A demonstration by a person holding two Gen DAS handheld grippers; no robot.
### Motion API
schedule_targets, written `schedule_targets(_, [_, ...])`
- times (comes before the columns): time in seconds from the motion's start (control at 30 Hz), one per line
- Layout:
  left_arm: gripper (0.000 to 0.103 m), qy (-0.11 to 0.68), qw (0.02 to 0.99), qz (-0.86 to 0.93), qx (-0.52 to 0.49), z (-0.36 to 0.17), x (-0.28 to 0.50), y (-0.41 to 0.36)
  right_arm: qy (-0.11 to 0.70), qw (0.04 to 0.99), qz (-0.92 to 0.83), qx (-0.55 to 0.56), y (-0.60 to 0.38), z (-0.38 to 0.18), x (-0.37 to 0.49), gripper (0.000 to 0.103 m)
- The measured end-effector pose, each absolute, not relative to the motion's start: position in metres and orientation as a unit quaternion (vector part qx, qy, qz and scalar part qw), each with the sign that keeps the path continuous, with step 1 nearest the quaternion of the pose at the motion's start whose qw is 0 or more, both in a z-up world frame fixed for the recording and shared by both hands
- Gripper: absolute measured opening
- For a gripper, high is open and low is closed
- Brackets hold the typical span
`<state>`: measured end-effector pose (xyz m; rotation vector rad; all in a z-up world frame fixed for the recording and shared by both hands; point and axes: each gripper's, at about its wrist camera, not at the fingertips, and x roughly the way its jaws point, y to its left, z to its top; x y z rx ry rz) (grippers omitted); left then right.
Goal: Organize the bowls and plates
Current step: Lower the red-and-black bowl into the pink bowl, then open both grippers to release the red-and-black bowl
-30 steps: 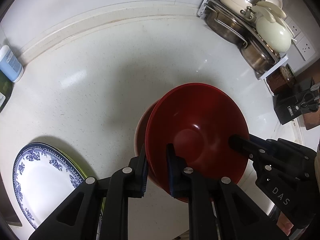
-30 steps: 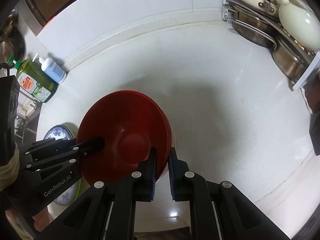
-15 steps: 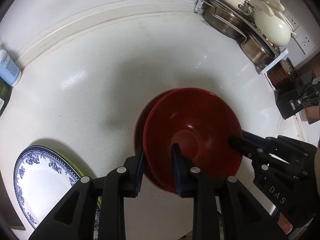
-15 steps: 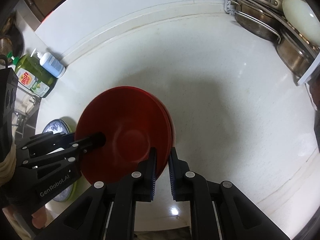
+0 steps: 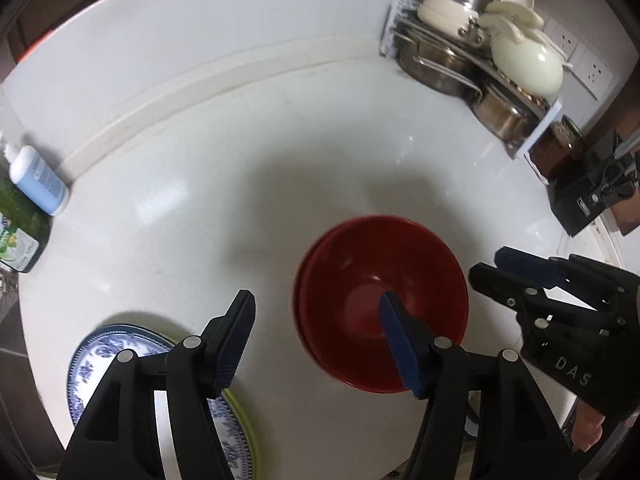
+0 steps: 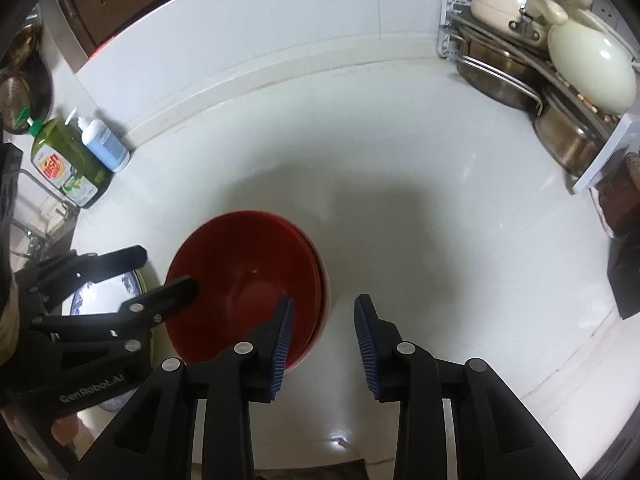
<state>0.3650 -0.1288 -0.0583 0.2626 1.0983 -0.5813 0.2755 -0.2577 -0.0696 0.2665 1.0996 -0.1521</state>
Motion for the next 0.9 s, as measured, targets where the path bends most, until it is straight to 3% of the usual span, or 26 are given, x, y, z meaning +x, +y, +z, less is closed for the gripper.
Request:
schedule_targets(0.33, [0.065,0.498,0.825,-0.233,0.133,-0.057,0.376,-0.109,0.477,0.863,-0.119,0.118,-0.254,-0.055,0.275,0.037])
schedule_targets(0.9, [0.066,0.540,0.794,-0.241,0.143,-0.096,0.372,-0.124,0.504,0.844,-0.087,0.162,-0.250,-0.090,0.273,0.039])
